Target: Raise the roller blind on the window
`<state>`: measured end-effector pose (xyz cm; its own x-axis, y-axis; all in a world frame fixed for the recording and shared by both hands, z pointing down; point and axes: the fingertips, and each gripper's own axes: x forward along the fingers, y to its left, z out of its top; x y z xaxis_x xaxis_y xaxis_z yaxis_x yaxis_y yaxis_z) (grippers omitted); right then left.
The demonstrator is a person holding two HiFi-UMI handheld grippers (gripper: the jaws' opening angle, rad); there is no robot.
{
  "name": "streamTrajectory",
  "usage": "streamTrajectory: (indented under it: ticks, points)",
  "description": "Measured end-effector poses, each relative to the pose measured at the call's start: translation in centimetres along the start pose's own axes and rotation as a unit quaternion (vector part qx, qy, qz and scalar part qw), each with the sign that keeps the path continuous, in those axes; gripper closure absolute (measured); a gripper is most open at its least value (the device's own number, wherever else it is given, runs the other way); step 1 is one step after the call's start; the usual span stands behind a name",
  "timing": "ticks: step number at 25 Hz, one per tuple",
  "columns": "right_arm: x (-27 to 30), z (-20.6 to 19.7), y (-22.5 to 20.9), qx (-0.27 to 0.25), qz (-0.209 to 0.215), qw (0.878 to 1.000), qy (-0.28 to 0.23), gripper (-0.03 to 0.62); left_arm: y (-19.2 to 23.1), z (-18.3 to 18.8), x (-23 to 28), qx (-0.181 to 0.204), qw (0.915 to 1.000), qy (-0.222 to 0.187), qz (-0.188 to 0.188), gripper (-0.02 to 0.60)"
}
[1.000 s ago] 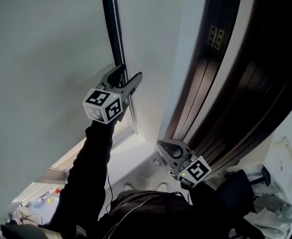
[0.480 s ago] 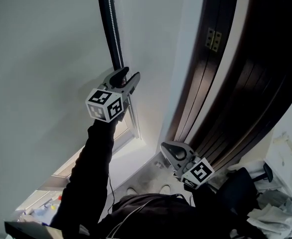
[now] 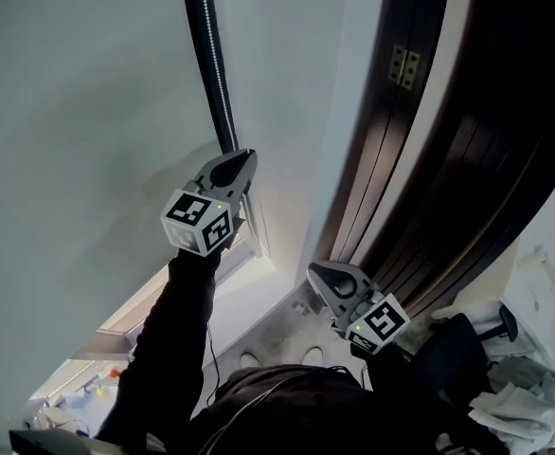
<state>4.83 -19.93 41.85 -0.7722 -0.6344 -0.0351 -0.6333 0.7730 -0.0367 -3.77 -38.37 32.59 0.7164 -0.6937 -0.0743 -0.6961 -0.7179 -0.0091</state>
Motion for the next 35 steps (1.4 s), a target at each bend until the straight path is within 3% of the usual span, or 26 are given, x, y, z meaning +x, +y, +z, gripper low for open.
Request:
streamTrajectory:
  ticks: [4, 7, 16, 20, 25, 31, 35]
  points:
    - [0.4, -0.3, 0.3, 0.001, 0.004, 1.0, 0.003, 0.592, -1.6, -0.3, -1.8, -0.014, 0.9997, -0.017, -0.009, 0.574]
    - [1.0, -0.4, 0.8, 0.001, 0.011, 1.0, 0.005, 0.592, -2.4, -2.2, -2.6, -0.019, 0.9997, 0.001, -0.013, 0.575]
    - [2.7, -0.5, 1.8, -0.002, 0.014, 1.0, 0.016, 0.59, -6.4, -17.8, -7.2, -0.109, 0.9871, 0.113, -0.03, 0.574]
    - [5.3, 1.0, 1.5, 0.034, 0.058, 0.997, 0.024, 0.414, -9.3, -19.2, -8.7, -0.118, 0.9887, 0.081, -0.046, 0.575]
    - [8.8, 5.8, 1.9, 0.065, 0.13, 0.989, -0.001, 0.347, -10.4, -19.2, -10.5, -0.128, 0.9891, 0.049, -0.054, 0.575]
    - [12.5, 9.1, 2.8, 0.03, 0.187, 0.982, 0.003, 0.382, -10.2, -19.2, -12.2, -0.12, 0.9908, 0.034, -0.053, 0.575]
    - [13.2, 10.8, 3.3, 0.012, 0.188, 0.982, -0.017, 0.547, -10.0, -19.2, -12.9, -0.114, 0.9916, 0.035, -0.049, 0.575]
